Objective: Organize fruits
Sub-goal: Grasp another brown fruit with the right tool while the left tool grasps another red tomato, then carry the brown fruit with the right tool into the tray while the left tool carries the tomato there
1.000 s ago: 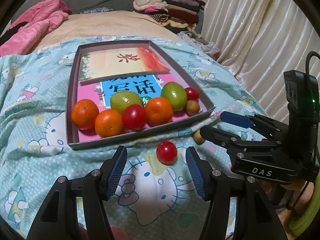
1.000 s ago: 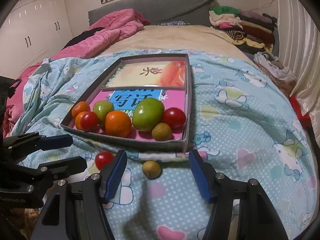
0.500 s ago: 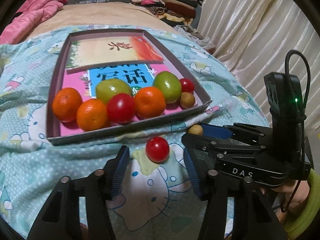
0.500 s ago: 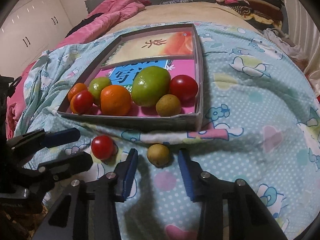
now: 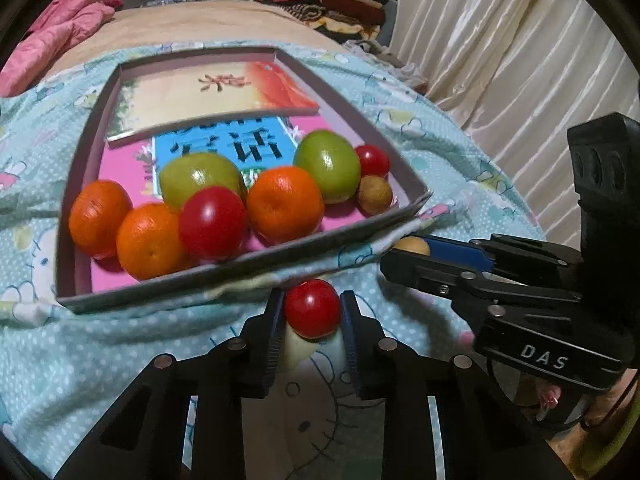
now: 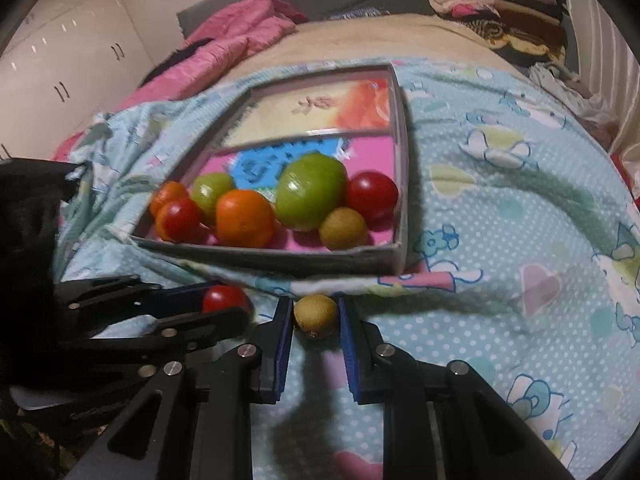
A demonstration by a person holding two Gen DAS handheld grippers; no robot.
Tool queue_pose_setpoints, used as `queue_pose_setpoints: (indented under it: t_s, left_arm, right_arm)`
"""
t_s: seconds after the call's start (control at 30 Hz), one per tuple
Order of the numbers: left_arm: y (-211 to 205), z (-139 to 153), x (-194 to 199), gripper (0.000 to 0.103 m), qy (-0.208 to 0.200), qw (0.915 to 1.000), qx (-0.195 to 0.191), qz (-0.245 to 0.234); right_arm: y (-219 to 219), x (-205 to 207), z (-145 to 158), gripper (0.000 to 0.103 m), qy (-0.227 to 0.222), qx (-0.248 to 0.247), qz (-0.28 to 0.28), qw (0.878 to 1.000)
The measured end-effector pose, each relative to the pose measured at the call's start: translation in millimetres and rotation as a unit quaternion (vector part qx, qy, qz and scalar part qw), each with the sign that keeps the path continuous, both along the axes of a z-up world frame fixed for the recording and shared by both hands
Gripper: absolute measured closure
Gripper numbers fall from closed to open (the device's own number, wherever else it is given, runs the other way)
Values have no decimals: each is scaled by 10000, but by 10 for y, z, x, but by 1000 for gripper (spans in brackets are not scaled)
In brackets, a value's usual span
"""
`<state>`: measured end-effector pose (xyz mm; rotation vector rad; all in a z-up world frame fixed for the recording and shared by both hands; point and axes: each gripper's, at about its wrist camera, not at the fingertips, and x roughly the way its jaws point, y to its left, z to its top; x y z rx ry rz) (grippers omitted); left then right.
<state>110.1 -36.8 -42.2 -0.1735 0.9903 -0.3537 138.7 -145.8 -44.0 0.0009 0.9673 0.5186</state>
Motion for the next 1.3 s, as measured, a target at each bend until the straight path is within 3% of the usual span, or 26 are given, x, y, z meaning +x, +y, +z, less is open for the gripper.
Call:
queue_pose_setpoints:
  t_s: [0.17,0.43,0.57,0.8,1.3]
  left_arm:
    - [143,270,-113,75,-361,9990,-213,142]
    - [584,564,-277,75,-806,9935,-32,804]
    - [779,619,-272,75,-926,9892,172,1127]
    - [1003,553,-254,75,-798,9858,156,1467]
    - [843,313,-99,75,-528,9888,481,1313]
  right_arm:
    - [-67,-53,177,80,-302,343,-24,9990]
    - [-156,-74,432,80,-891,747,-96,9932]
    - [-91,-59,521,80,-1144,689,-58,9910]
    - [-16,-24,556,80,-1331,609,-5,9892]
    - [68,82,469,80,-1319,429,34,9903]
